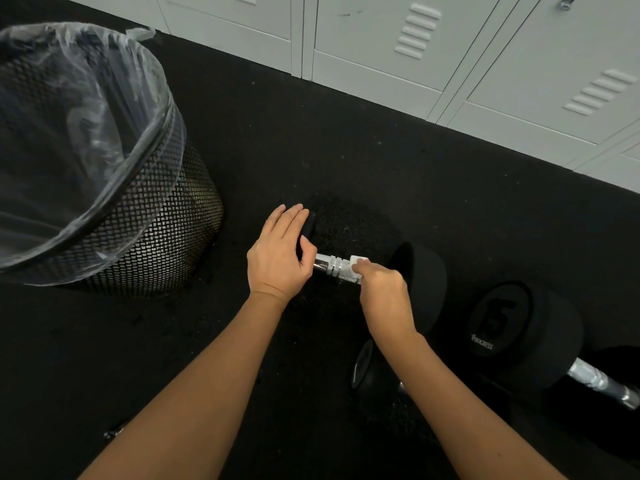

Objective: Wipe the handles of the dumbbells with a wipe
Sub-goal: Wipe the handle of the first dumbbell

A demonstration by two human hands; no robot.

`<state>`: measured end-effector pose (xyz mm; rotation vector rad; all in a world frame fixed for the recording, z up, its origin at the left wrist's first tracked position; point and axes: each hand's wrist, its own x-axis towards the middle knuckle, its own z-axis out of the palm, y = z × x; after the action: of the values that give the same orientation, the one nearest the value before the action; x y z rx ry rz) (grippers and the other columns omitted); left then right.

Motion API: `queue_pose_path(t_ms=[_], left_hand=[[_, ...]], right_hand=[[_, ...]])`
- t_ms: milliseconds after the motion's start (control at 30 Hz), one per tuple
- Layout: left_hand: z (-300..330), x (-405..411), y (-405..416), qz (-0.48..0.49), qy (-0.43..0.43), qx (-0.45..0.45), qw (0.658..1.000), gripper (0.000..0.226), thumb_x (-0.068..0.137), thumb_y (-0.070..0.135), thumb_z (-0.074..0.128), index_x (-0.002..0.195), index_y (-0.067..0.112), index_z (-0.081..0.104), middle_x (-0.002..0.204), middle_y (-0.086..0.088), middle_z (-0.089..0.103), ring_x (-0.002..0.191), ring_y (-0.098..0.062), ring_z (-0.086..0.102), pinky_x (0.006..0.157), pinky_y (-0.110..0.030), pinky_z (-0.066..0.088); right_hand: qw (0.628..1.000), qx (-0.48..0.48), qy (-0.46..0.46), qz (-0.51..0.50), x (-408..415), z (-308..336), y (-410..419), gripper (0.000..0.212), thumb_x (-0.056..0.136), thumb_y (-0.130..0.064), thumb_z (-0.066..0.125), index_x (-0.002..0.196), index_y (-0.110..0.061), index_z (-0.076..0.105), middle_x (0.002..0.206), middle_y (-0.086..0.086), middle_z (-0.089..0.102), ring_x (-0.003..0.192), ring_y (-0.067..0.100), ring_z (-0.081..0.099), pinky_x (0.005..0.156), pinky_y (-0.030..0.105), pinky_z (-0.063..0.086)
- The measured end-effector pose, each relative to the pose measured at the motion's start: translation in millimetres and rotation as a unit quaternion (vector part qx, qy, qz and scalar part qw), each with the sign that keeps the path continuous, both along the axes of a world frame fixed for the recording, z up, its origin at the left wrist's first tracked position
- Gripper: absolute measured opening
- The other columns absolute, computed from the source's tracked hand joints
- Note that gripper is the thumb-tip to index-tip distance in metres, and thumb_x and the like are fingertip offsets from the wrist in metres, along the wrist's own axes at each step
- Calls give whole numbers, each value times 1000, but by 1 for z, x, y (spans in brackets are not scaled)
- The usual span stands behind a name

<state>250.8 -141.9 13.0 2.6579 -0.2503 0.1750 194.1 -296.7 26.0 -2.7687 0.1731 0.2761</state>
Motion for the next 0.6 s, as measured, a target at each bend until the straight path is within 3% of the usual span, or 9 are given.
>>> queue_pose_path(t_ms=[133,233,300,500,600], left_hand=[[0,0,0,-3,0,0,1000,50,88,30,30,128,13,54,134,0,53,130,-18,43,91,-30,47],[0,0,0,-1,1,-1,1000,50,87,30,30,129,13,53,134,0,53,130,-18,43,89,-31,48],[1,0,0,-2,0,-3,1000,50,87,29,31,128,13,54,134,-1,54,130,-18,43,89,-31,48],[-1,0,0,-2,-5,-10,1000,50,87,29,31,127,12,55,133,-1,55,129,-19,44,89,-30,48],[0,-1,-1,-1,-6,-7,1000,50,86,29,31,127,13,55,133,-1,55,129,-19,44,88,-31,48]], right_hand=[[998,14,-25,59,6,-8,16,34,90,-2,52,123,-7,55,120,10,59,104,24,61,89,34,50],[987,24,-97,123,-6,-18,20,45,61,13,76,103,-1,68,112,15,67,105,29,65,81,39,57],[983,20,-131,128,-18,-20,11,54,46,17,82,95,-2,72,106,13,70,101,25,67,75,39,58],[987,42,-149,44,-14,-24,11,50,55,19,77,100,-2,70,107,18,69,102,27,66,83,40,55],[987,44,-138,69,-11,-25,20,52,51,18,80,98,-1,71,106,16,70,101,26,66,80,39,55]])
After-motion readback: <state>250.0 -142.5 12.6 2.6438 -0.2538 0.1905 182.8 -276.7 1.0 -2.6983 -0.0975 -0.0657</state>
